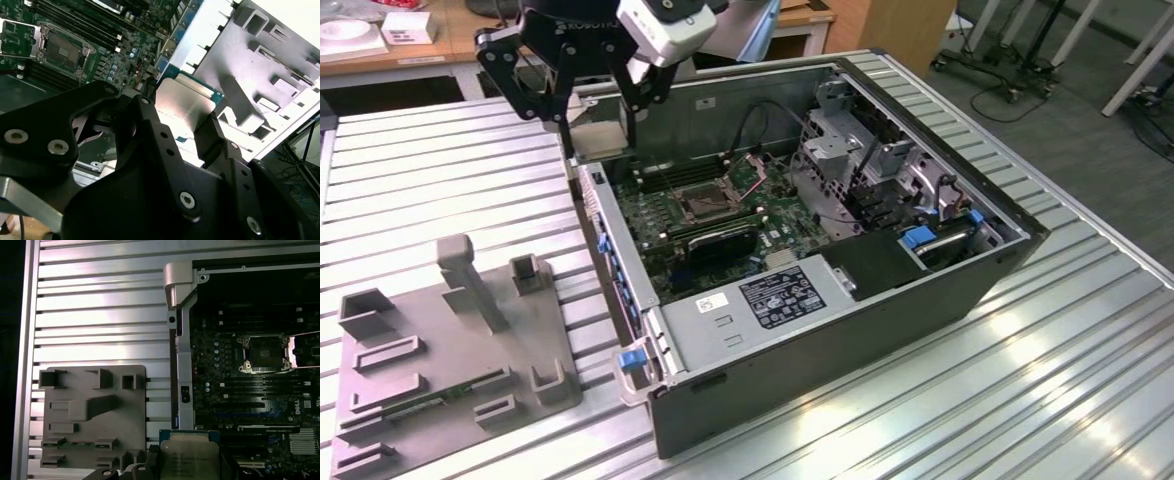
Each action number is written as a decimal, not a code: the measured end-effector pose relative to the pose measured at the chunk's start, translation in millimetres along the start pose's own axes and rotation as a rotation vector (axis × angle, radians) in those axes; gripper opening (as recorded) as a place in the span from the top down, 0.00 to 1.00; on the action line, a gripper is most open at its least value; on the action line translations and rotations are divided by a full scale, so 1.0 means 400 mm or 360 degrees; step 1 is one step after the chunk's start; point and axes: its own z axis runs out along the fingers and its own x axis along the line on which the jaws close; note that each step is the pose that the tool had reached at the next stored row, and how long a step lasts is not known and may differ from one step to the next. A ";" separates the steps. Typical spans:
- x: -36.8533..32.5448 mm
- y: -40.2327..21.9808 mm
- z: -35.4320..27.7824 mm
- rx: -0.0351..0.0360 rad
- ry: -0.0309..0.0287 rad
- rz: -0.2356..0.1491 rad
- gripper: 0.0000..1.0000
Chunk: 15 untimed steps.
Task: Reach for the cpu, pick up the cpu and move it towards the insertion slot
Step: 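Pick up the cpu and move it towards the insertion slot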
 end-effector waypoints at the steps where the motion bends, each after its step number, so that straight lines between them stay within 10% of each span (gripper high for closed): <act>1: -0.003 0.000 0.000 0.0000 0.00001 0.0000 0.46; 15: -0.038 0.001 0.001 0.0000 -0.00001 0.0000 0.46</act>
